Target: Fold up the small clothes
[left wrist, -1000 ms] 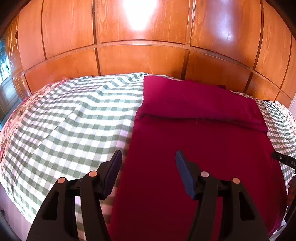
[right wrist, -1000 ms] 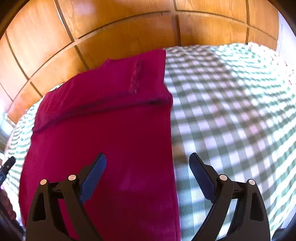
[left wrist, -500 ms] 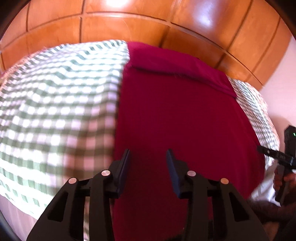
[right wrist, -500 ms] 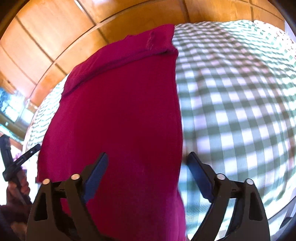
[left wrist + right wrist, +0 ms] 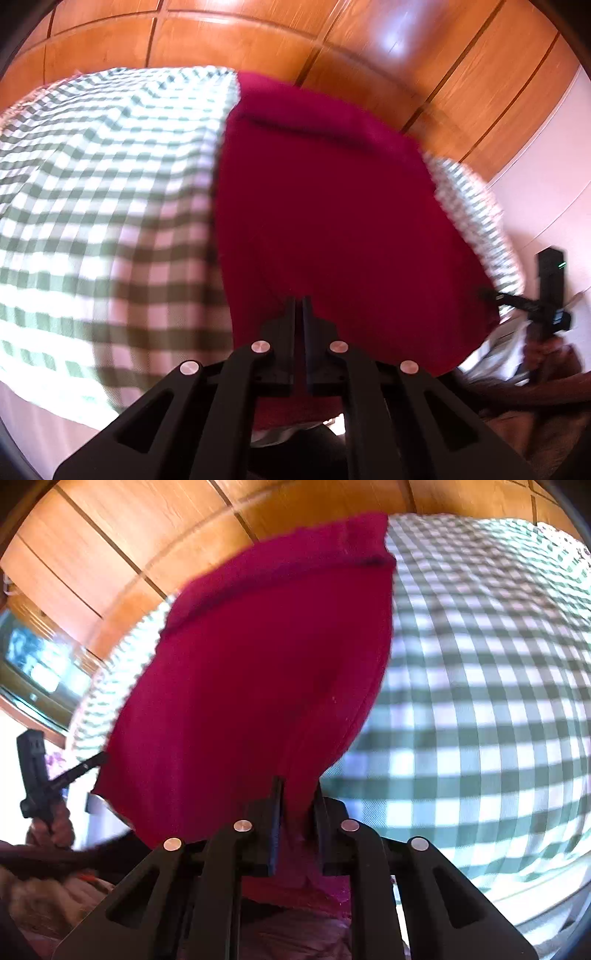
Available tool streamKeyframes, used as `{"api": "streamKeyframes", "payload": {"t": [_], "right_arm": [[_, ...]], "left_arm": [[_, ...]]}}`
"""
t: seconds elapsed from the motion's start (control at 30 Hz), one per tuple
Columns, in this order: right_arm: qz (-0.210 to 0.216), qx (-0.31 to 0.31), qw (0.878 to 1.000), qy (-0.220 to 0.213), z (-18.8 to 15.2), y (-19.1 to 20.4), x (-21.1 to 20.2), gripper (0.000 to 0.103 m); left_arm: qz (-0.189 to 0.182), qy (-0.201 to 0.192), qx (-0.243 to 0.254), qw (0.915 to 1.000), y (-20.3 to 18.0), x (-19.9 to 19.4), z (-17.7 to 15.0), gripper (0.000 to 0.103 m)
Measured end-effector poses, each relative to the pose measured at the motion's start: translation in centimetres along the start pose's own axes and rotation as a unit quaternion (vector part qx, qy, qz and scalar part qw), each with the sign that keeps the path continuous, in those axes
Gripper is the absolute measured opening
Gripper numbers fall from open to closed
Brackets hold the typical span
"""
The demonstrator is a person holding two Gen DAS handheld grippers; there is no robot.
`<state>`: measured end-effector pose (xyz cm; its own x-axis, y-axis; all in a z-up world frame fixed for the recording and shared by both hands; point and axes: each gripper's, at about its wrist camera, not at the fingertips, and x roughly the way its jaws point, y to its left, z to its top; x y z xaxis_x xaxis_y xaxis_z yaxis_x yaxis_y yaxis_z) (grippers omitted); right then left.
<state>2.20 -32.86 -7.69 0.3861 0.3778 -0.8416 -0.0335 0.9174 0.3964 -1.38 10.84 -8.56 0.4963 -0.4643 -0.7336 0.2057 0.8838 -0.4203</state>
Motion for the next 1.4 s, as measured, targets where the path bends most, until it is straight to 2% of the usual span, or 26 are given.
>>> {"api": "streamKeyframes", "payload": {"t": [0.17,0.33,0.47,0.6,0.67,0.7,0.73,0.77,0.8,0.83,0.87,0.97,1.07,1.17,1.23,1.3,1.33,1.37,1.4], "right_arm": [[0.027,0.025,0.998,-0.05,2.9,0.0,-1.6,0.01],[0.019,0.066,0.994,-0.084,7.0,-2.1,-1.3,0.01],[0.006,0.098,0.992,-0.085,10.7,-4.5,0.9,0.01],[-0.017,0.102,0.992,-0.072,14.3,-5.3,3.6,0.01],[-0.016,0.114,0.991,-0.067,15.7,-5.8,4.8,0.01],[-0.006,0.122,0.99,-0.066,16.1,-6.1,5.0,0.012],[0.003,0.13,0.989,-0.068,16.3,-6.2,5.0,0.016],[0.01,0.137,0.988,-0.072,16.6,-6.3,4.8,0.033],[0.024,0.146,0.985,-0.083,16.6,-6.5,4.2,0.073],[0.03,0.155,0.982,-0.101,16.4,-6.7,3.4,0.089],[0.03,0.166,0.977,-0.133,16.0,-7.1,2.1,0.094],[0.055,0.175,0.971,-0.151,14.7,-8.0,0.1,0.094],[0.041,0.162,0.975,-0.146,12.0,-8.6,-1.2,0.094],[0.007,0.121,0.985,-0.125,9.5,-7.8,-0.9,0.094],[-0.019,0.09,0.99,-0.11,8.5,-7.0,0.3,0.088],[-0.038,0.07,0.991,-0.104,8.6,-6.1,1.8,0.071],[-0.046,0.061,0.992,-0.101,8.9,-5.7,2.6,0.066],[-0.052,0.055,0.992,-0.097,9.0,-5.6,3.2,0.054],[-0.058,0.049,0.993,-0.09,9.6,-5.4,4.3,0.041]], "left_arm": [[-0.049,-0.036,-0.019,0.998,-0.5,-0.6,3.6,0.002],[-0.063,-0.056,-0.049,0.9952,-0.2,1.0,8.2,0.0],[-0.021,-0.053,-0.066,0.9961,0.4,4.3,12.4,0.0],[0.026,-0.046,-0.072,0.996,1.0,7.1,16.4,0.0],[0.048,-0.041,-0.098,0.9932,2.3,8.0,18.2,0.0],[0.052,-0.04,-0.111,0.9916,2.7,7.9,18.5,0.016],[0.048,-0.043,-0.123,0.9903,3.4,7.5,18.6,0.044],[0.044,-0.054,-0.135,0.9883,3.9,7.0,18.5,0.054],[0.041,-0.069,-0.149,0.9856,4.6,6.2,18.2,0.061],[0.038,-0.069,-0.155,0.9848,5.1,5.8,17.8,0.061],[0.032,-0.066,-0.157,0.9849,5.5,5.6,17.6,0.061],[0.022,-0.063,-0.139,0.988,6.1,4.8,15.1,0.061],[0.007,-0.047,-0.103,0.9935,6.0,4.2,10.9,0.062],[0.005,-0.029,-0.078,0.9965,5.2,4.6,8.3,0.062],[0.002,-0.015,-0.058,0.9982,4.1,5.3,7.0,0.061],[0.026,-0.014,-0.036,0.9989,3.2,6.1,6.8,0.061],[0.036,-0.017,-0.03,0.9988,3.1,6.4,6.9,0.056],[0.049,-0.017,-0.028,0.9983,3.2,6.8,7.1,0.051],[0.057,-0.013,-0.032,0.9978,3.4,7.1,7.4,0.036]]}}
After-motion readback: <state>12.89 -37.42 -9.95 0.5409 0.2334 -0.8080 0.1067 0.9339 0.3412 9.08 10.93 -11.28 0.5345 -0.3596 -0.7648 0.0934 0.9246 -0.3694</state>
